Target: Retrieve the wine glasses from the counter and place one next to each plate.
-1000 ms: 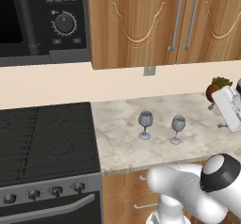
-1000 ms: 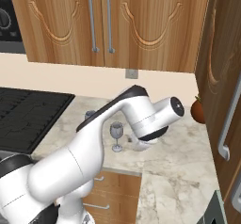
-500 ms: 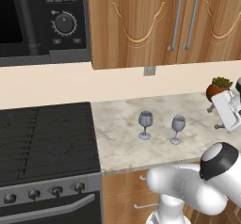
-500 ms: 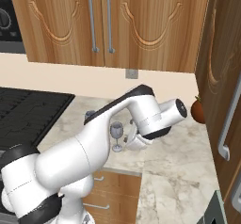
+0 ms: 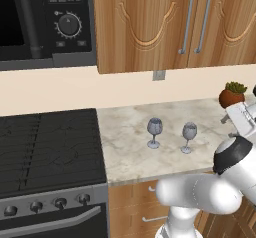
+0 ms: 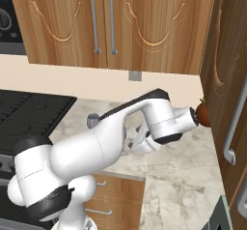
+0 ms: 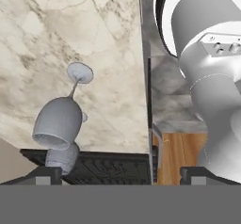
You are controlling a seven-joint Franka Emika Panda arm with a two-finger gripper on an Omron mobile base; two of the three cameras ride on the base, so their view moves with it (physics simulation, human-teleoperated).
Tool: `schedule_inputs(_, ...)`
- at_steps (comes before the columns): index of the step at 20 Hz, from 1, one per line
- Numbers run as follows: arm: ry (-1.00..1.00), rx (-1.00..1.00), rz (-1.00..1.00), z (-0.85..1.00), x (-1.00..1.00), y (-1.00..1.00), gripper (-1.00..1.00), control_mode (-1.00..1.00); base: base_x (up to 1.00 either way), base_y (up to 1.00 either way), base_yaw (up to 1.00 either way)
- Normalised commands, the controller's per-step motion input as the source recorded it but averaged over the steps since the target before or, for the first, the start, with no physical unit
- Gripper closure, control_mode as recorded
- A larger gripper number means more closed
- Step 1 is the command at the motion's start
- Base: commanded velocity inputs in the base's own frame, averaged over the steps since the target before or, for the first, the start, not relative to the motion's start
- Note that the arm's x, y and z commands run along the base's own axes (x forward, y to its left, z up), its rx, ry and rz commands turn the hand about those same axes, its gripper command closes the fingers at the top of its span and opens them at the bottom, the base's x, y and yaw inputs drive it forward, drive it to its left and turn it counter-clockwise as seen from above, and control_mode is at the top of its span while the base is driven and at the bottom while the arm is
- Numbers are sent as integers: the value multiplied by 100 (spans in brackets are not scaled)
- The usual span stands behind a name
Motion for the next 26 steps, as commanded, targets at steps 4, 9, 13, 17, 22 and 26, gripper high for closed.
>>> schedule_inputs(4, 2, 0, 1, -17, 0, -1, -100, -100, 0, 0, 0)
schedule_inputs(9, 9, 4, 0, -25, 0, 6, -100, -100, 0, 0, 0)
schedule_inputs(13, 11, 7, 0, -17, 0, 9, -100, -100, 0, 0, 0)
schedule_inputs(17, 9, 10, 0, -11, 0, 6, -100, -100, 0, 0, 0)
schedule_inputs(22, 6, 9, 0, -12, 0, 11, -100, -100, 0, 0, 0)
schedule_inputs(26, 6, 8, 0, -12, 0, 27, -100, -100, 0, 0, 0)
